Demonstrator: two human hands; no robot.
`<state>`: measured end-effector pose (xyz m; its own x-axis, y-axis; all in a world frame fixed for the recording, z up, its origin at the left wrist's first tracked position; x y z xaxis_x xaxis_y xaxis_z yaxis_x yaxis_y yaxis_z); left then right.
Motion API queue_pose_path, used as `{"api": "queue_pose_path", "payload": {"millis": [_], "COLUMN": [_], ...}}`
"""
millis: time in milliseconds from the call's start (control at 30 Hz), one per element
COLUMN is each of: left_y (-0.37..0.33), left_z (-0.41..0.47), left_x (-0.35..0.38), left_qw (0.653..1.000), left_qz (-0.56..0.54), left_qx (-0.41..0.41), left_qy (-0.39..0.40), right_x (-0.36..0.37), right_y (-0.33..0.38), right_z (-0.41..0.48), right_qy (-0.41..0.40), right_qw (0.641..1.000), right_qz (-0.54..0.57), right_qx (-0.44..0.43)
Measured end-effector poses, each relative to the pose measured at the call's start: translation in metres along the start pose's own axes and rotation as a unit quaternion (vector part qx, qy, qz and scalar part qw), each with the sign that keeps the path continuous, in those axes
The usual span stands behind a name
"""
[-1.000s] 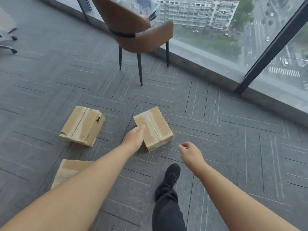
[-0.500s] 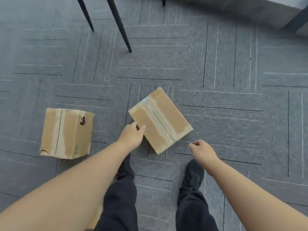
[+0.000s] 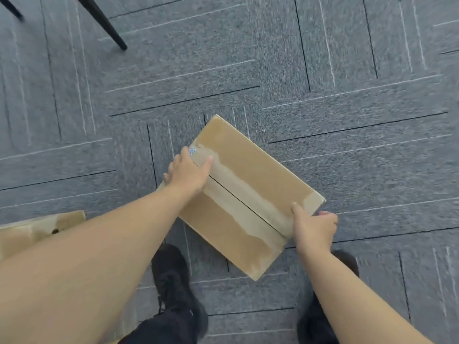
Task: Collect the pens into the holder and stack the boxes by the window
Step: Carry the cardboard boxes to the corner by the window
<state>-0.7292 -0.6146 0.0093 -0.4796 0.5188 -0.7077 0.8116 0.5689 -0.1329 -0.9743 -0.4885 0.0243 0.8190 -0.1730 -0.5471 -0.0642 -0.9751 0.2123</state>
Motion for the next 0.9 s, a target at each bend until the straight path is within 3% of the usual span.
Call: {"api": "queue_pose_path", "payload": {"millis": [133, 200, 500, 700, 900], "left_y": [0.0, -0.009, -0.154, -0.274, -0.371], "left_z": [0.022, 0.021, -0.046, -0.172, -0.36], "left_x": [0.006, 0.001, -0.132, -0.267, -0.372], "left_qw": [0.996, 0.994, 0.981, 0.956, 0.92], "left_qz": [-0.071, -0.084, -0.118, -0.178, -0.244], "left_qx": [-0.056, -0.057, 0.104, 0.181, 0.278], "left_qy": [-0.016, -0.039, -0.114, -0.147, -0.129], "right_x": [0.018, 0.021, -0.061, -0.227, -0.458], "right_y": [-0.012, -0.011, 0.069, 0.181, 0.261], "right_z": [0.018, 0.02, -0.037, -0.131, -0.259], "right_qy": [0.087, 0.077, 0.067, 0.056, 0.054], "right_qw": [0.991, 0.988, 0.96, 0.936, 0.872], "right_qz": [0.096, 0.132, 0.27, 0.322, 0.408], "right_qx": [0.032, 0.026, -0.039, -0.131, -0.266]}}
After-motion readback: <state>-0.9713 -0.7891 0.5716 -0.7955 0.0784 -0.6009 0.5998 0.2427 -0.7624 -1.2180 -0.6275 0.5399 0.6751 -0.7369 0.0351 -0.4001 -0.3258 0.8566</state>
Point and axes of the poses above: each hand's wrist, its own z-axis towards the middle knuckle, its own x-axis out of the palm, y = z × x, the point moved 4 cm from there along z, towards the middle knuckle
